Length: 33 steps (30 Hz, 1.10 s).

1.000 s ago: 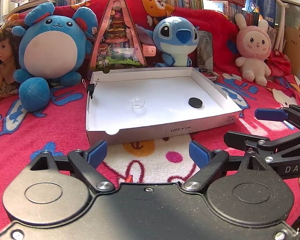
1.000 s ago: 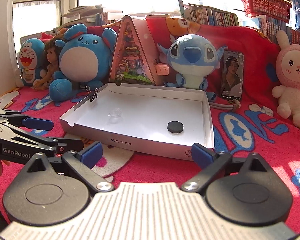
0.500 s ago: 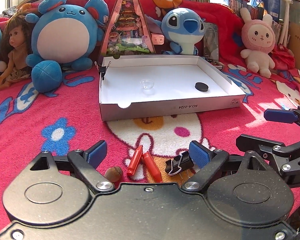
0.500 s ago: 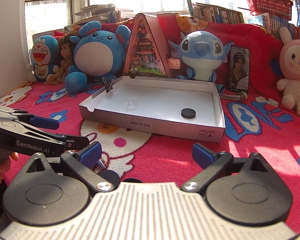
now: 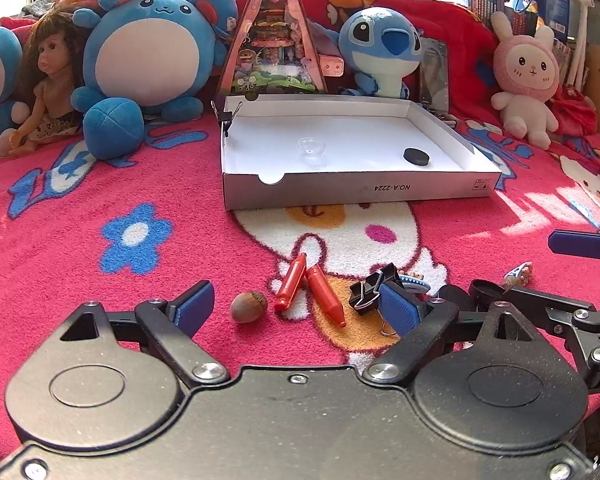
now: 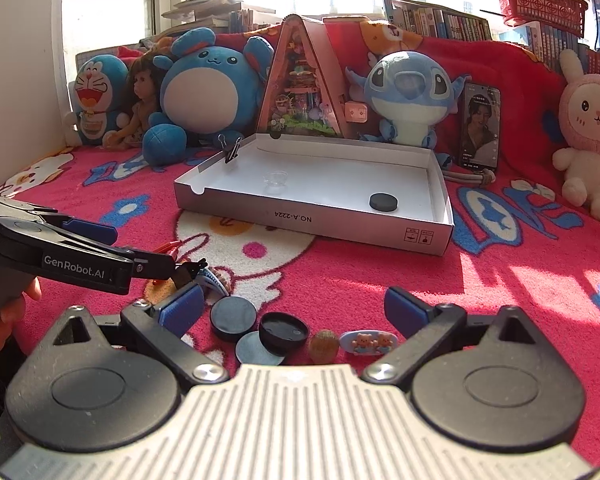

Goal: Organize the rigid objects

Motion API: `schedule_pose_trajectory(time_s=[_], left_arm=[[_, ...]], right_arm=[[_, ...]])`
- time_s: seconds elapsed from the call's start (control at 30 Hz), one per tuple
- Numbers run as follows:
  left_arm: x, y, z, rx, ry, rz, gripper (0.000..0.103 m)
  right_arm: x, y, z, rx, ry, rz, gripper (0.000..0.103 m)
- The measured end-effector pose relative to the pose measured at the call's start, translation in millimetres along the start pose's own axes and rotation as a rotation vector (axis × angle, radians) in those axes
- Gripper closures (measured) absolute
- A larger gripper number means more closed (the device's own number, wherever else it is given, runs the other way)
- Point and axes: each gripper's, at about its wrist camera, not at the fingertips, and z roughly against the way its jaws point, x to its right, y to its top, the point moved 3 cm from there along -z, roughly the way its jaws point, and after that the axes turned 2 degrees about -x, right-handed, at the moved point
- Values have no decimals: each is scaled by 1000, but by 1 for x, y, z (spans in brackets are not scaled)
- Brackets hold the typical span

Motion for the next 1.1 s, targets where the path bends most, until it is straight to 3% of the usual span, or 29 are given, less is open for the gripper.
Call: schedule_pose_trajectory(time_s=[0.33, 0.57, 0.73, 0.87, 1.1], left_arm=[[-10, -15, 7, -2, 28, 18, 15], [-14, -22, 17, 10, 18, 32, 16], [-12, -24, 22, 14, -7, 28, 30], [-11, -24, 24, 5, -44, 45, 51], [-1, -24, 21, -5, -94, 41, 58]], right_arm=[[-7, -15, 11, -11, 15, 9, 4], [-13, -24, 14, -28, 31, 18, 21], [-15, -26, 12, -39, 36, 14, 37], [-19, -28, 8, -57, 53, 12, 48], [-21, -27, -3, -77, 47, -14, 52]])
